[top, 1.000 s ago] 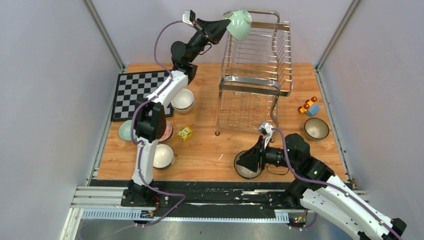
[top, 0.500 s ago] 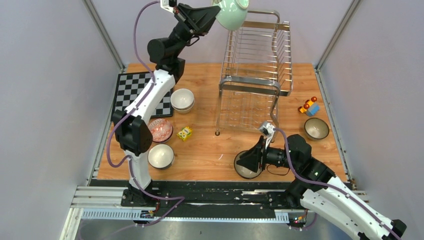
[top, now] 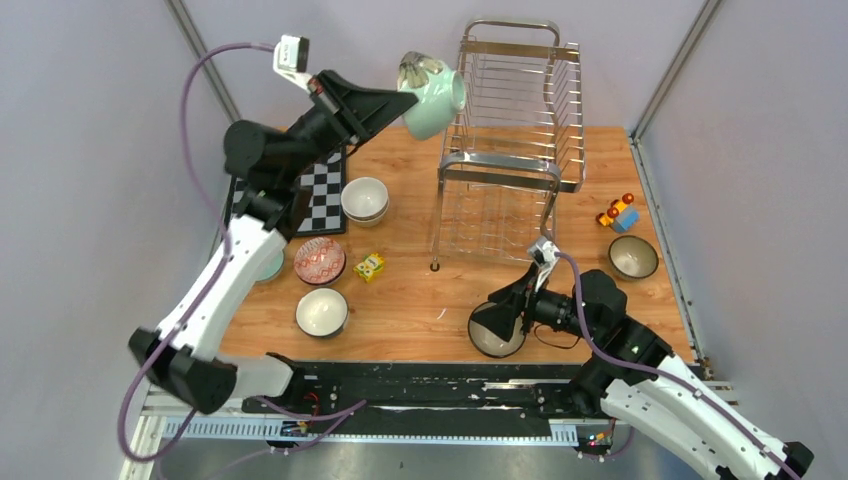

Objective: Unload the bowls from the dish rack
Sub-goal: Place the bowl with the bowl.

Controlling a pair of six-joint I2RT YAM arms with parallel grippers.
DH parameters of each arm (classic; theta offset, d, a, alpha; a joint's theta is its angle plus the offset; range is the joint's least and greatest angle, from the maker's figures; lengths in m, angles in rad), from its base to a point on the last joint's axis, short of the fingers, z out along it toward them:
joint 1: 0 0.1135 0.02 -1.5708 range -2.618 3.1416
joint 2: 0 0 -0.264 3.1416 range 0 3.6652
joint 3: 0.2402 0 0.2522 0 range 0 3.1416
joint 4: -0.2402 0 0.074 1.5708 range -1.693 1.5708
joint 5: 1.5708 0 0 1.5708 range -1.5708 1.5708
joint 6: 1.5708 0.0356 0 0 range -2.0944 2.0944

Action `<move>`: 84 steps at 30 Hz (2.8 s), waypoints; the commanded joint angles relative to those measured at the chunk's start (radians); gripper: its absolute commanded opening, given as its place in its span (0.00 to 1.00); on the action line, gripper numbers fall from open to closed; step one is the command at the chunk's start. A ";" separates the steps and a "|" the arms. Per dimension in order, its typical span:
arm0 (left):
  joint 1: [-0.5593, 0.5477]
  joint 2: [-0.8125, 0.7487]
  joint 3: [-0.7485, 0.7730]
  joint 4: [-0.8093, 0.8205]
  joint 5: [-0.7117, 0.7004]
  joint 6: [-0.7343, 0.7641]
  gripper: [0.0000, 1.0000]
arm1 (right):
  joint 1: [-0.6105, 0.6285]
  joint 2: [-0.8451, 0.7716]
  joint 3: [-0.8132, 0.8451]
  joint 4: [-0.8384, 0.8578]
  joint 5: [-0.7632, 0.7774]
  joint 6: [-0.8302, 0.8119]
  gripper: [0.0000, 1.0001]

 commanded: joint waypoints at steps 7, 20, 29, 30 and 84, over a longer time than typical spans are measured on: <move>-0.060 -0.442 -0.158 -0.700 -0.163 0.629 0.00 | -0.009 -0.014 0.082 -0.033 -0.020 -0.100 0.75; -0.334 -0.633 -0.245 -1.325 -0.561 1.037 0.00 | -0.008 -0.008 0.168 -0.204 0.064 -0.154 0.72; -0.879 -0.450 -0.231 -1.453 -1.060 1.201 0.00 | -0.008 -0.009 0.190 -0.295 0.141 -0.138 0.70; -0.911 -0.426 -0.228 -1.466 -1.087 1.221 0.00 | -0.008 -0.010 0.192 -0.305 0.148 -0.132 0.70; -1.237 -0.581 -0.763 -1.163 -0.733 2.173 0.00 | 0.467 0.917 0.871 -0.750 0.417 -0.226 0.50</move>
